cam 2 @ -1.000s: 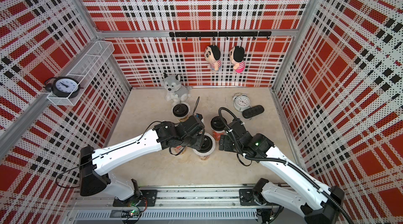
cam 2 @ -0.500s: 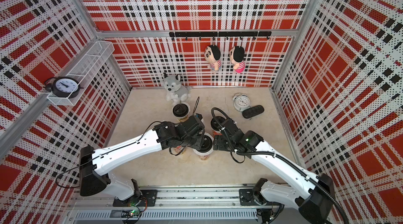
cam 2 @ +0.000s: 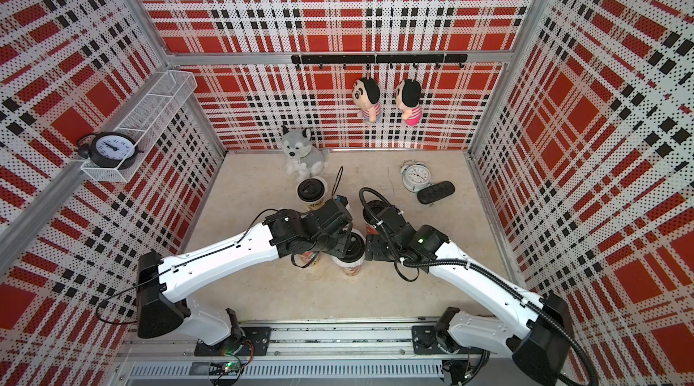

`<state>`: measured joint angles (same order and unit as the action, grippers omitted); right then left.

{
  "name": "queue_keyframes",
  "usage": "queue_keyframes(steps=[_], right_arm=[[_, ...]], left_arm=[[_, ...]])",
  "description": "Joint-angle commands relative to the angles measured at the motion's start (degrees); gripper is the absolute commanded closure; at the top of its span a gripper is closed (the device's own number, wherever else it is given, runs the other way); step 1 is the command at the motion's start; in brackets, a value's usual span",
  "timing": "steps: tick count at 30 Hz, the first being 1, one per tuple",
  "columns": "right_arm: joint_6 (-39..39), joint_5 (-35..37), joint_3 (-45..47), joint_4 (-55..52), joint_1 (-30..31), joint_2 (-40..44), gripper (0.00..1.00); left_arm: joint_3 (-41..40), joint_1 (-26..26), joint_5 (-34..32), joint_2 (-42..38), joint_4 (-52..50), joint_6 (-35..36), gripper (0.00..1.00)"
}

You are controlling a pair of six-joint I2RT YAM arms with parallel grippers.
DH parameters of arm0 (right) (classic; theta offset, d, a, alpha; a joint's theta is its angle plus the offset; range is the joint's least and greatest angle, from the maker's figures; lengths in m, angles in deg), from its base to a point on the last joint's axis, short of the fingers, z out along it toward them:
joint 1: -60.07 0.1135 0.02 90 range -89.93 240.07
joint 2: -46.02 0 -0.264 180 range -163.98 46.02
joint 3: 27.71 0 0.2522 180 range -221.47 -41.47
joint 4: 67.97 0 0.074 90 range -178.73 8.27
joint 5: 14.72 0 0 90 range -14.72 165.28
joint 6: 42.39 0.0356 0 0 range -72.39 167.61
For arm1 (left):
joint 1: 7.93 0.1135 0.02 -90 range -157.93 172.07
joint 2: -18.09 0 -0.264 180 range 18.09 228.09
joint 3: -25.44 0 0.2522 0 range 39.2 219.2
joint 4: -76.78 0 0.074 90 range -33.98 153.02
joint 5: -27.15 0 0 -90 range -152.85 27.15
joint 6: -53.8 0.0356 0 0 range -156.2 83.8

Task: Put the leak-proof paper on the milk tea cups
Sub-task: Secure the cup lid on the cup.

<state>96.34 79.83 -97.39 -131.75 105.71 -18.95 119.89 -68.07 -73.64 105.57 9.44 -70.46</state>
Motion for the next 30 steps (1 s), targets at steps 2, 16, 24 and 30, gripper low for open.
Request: queue_keyframes(steps=[2,16,24,30], right_arm=[[0.83,3.17,-1.37,-2.88,0.58,2.15,0.16],[0.12,1.86,-5.19,-3.47,1.96,1.71,0.19],[-0.02,1.38,-5.88,-2.23,3.38,-0.97,0.19],[0.4,1.07,-4.86,-1.3,3.65,-1.7,0.19]], left_arm=[[-1.8,-0.05,-0.4,-0.63,-2.05,-0.04,0.49],[-4.46,-0.18,-0.12,-1.79,-2.05,-0.9,0.49],[-4.26,-0.19,-0.1,-0.92,-1.83,-0.55,0.49],[-4.66,-0.24,0.23,-0.94,-1.52,-0.51,0.49]])
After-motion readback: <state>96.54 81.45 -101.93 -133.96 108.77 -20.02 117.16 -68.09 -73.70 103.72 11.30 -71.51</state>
